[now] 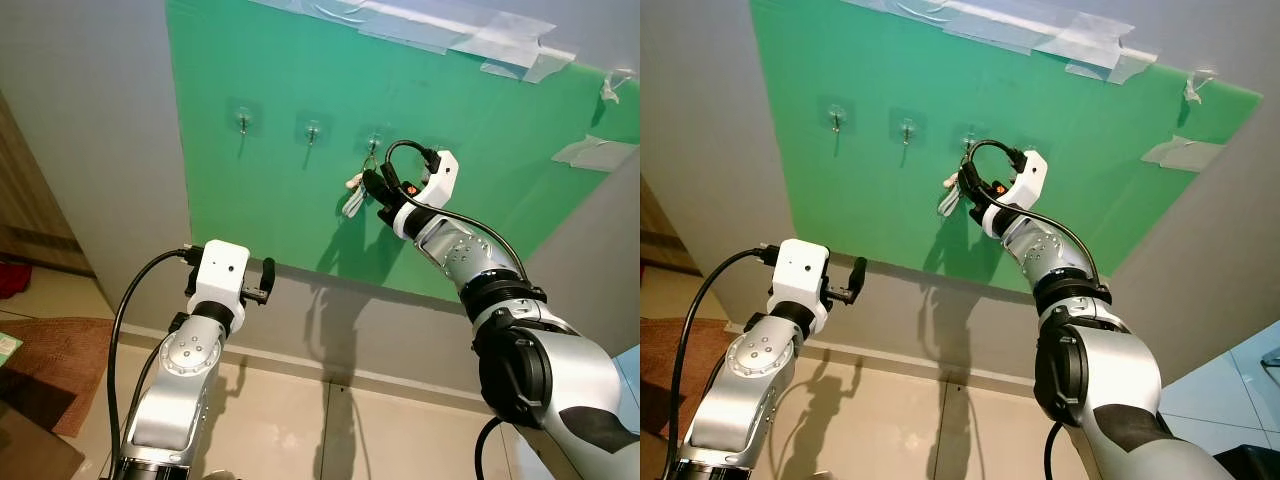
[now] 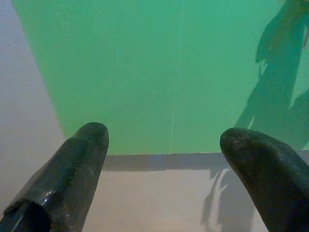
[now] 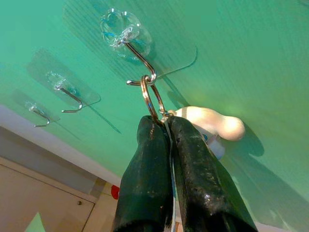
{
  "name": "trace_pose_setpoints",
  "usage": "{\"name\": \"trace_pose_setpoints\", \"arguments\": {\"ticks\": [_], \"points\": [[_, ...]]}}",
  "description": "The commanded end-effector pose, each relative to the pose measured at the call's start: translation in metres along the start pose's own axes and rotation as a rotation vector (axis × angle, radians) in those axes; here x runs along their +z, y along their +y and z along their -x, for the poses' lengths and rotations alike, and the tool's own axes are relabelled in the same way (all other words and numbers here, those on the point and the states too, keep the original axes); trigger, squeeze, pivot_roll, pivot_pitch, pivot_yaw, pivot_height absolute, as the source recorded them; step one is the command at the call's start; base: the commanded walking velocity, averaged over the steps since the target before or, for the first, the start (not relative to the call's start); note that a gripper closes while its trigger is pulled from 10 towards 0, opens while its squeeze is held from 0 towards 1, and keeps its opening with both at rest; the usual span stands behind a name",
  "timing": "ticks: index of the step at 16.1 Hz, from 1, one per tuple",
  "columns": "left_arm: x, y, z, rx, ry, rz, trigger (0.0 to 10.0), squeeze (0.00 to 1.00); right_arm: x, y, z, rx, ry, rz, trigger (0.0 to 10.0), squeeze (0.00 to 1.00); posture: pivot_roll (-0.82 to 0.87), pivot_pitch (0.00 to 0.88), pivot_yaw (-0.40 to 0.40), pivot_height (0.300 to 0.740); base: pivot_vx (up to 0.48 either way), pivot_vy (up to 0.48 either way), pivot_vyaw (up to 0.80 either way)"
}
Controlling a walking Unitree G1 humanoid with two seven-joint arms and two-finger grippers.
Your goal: Hang keys on a hook
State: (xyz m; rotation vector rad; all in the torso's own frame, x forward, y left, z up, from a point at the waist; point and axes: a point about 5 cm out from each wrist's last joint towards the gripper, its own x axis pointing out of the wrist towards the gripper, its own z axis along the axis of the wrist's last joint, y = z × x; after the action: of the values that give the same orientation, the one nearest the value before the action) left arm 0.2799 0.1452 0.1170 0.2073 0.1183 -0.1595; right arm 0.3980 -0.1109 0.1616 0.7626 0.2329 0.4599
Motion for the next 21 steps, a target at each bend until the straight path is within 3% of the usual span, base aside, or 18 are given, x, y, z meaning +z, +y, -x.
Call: {"name": "trace_pose_setpoints", "arguments": {"ticks": [1, 2, 3, 4, 7, 9, 11, 13, 17, 21], "points": [[0.005, -0.004, 0.0, -0.017, -0.014, 0.004, 10.0, 0.0, -0.002, -0.009, 0.005, -0.04, 0.023, 0.026, 0.0, 0.0, 0.1, 0.055, -0.152, 0.74, 0.0, 0.0, 0.0], [0.005, -0.004, 0.0, -0.017, -0.014, 0.004, 10.0, 0.0, -0.003, -0.013, 0.005, -0.089, 0.037, 0.103, 1.0, 0.0, 0.1, 0.055, -0.152, 0.74, 0.0, 0.0, 0.0], [0.005, -0.004, 0.0, -0.016, -0.014, 0.004, 10.0, 0.0, -0.004, -0.015, 0.006, -0.125, 0.048, 0.167, 5.6, 1.0, 0.1, 0.055, -0.152, 0.74, 0.0, 0.0, 0.0], [0.005, -0.004, 0.0, -0.016, -0.014, 0.003, 10.0, 0.0, -0.004, -0.014, 0.005, -0.119, 0.05, 0.196, 10.0, 1.0, 0.1, 0.056, -0.152, 0.74, 0.0, 0.0, 0.0], [0.005, -0.002, 0.0, -0.011, -0.017, -0.01, 10.0, 0.0, 0.004, -0.003, 0.001, -0.097, 0.024, 0.536, 10.0, 1.0, 0.1, 0.054, -0.154, 0.74, 0.0, 0.0, 0.0], [0.005, -0.001, 0.0, -0.008, -0.019, -0.016, 10.0, 0.0, 0.018, 0.007, 0.0, -0.088, -0.052, 0.691, 10.0, 1.0, 0.1, 0.05, -0.154, 0.74, 0.0, 0.0, 0.0], [0.005, -0.001, -0.001, -0.007, -0.022, -0.021, 10.0, 0.0, 0.023, 0.008, 0.002, -0.107, -0.097, 0.759, 10.0, 1.0, 0.1, 0.048, -0.153, 0.74, 0.0, 0.0, 0.0], [0.003, 0.0, -0.004, 0.009, -0.032, -0.024, 10.0, 0.0, 0.012, 0.005, 0.009, -0.109, -0.127, 0.881, 10.0, 1.0, 0.08, 0.029, -0.148, 0.74, 0.0, 0.0, 0.0], [0.003, 0.0, -0.005, 0.018, -0.066, 0.005, 10.0, 0.0, -0.007, -0.01, 0.034, -0.169, -0.223, 0.93, 10.0, 1.0, 0.06, 0.01, -0.118, 0.74, 0.0, 0.0, 0.0], [0.003, 0.002, -0.006, 0.009, -0.089, 0.012, 10.0, 0.0, -0.027, -0.036, 0.063, -0.3, -0.216, 0.826, 10.0, 1.0, 0.04, 0.0, -0.068, 0.74, 0.0, 0.0, 0.0]]}}
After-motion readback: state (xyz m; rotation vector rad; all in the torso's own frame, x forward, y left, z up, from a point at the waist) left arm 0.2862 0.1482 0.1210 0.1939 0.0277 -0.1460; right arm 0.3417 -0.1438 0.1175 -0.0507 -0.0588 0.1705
